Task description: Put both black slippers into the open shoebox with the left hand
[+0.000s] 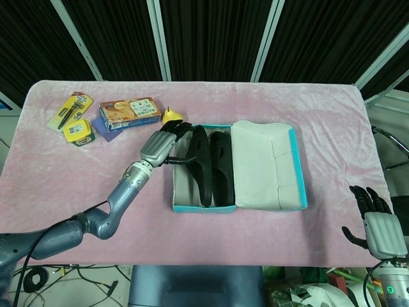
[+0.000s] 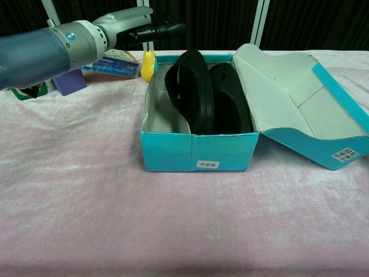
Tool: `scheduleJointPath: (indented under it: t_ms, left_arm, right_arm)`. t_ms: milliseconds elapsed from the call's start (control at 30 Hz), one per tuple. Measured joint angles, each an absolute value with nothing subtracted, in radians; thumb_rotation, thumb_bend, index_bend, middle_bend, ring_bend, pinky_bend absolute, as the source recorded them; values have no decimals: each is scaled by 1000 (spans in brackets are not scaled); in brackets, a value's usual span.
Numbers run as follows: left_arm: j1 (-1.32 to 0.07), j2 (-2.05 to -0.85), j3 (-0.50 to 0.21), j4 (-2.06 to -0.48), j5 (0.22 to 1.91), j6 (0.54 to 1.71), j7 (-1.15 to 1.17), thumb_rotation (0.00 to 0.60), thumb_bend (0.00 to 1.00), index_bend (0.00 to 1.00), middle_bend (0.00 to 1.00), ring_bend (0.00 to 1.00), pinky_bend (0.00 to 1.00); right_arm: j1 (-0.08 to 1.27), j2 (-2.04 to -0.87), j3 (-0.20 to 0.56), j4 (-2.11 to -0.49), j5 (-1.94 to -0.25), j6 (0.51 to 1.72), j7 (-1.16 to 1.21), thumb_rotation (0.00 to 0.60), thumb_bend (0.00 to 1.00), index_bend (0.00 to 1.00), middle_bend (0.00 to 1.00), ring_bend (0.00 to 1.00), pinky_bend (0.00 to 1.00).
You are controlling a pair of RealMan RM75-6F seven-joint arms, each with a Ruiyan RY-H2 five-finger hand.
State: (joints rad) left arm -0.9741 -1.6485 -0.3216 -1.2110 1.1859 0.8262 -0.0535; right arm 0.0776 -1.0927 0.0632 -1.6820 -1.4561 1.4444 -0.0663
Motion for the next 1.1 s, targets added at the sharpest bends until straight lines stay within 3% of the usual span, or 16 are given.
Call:
scheduleJointPath:
  t_ms: [133, 567, 1100]
  left_arm:
    - [-977, -1641, -310, -1241, 1193, 842, 25, 0, 0, 274, 220, 82, 85]
    - [-1003, -1628, -284, -1324, 1126, 834, 193, 0, 0, 275, 248, 102, 84]
    - [-1003, -1652, -215, -1293, 1068, 796, 285, 0, 0, 268, 241, 102, 84]
  right_arm:
    - [78, -1093, 63, -1683, -1462, 1448, -66, 600, 157, 85, 76, 49, 157]
    - [70, -1098, 61, -1672, -1460, 1456, -52, 600, 157, 84, 76, 49, 157]
    - [65, -1103, 59, -1667, -1464, 1460, -46, 600, 157, 84, 76, 49, 157]
